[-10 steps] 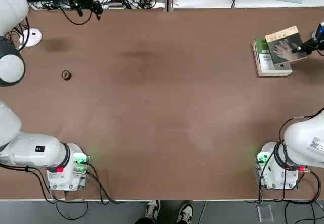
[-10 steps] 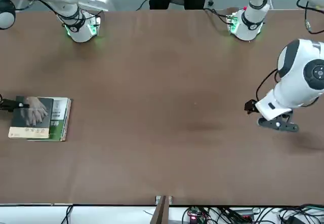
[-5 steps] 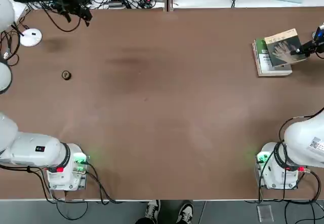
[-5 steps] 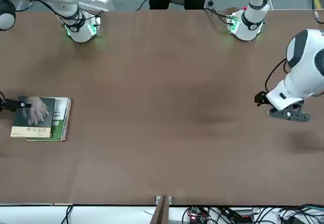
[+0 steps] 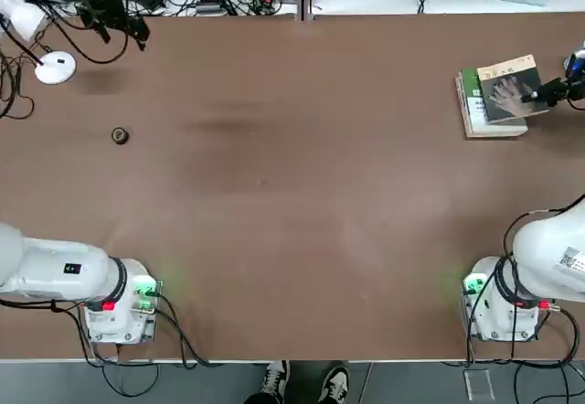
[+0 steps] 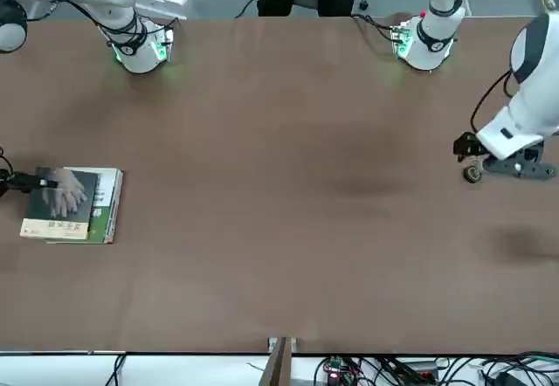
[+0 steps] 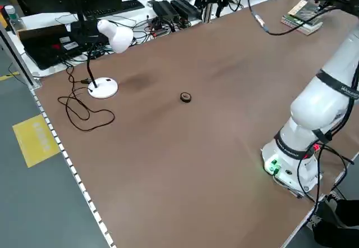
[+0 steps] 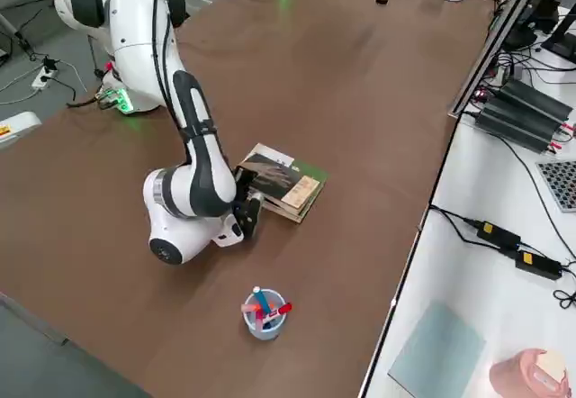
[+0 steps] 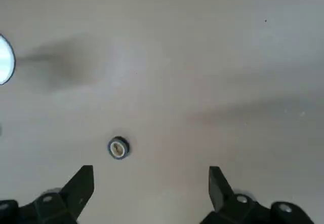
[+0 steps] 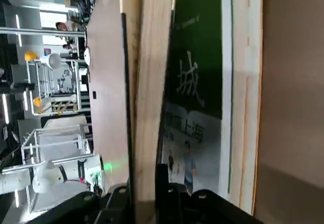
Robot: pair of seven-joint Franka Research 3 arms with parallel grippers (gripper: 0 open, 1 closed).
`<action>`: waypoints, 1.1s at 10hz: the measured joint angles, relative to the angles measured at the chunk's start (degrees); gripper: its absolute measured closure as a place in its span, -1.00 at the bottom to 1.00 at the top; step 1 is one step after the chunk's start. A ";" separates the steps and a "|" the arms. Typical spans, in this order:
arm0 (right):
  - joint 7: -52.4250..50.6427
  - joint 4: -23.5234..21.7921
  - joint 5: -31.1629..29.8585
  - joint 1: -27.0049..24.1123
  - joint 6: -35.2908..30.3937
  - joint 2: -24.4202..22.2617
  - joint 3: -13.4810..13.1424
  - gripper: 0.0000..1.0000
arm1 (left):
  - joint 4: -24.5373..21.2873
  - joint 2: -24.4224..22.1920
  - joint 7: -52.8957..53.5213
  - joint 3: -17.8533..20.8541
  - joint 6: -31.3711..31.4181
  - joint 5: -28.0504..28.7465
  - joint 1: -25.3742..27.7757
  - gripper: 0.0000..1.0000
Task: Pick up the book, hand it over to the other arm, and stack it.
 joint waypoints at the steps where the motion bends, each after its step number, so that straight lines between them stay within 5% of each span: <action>1: -0.09 -0.36 0.40 0.01 0.34 0.00 0.02 0.67 | -0.42 -1.74 0.06 0.43 -1.68 -0.09 -0.18 -0.99; 5: -0.93 -2.17 2.74 0.70 1.26 0.01 0.22 0.67 | 1.14 -6.38 0.16 2.83 -11.28 -2.99 -1.53 -0.99; 11: -1.26 -2.52 2.45 3.04 1.31 -0.01 -0.02 0.67 | 8.45 -6.35 2.49 4.45 -22.07 -3.55 -1.67 -1.00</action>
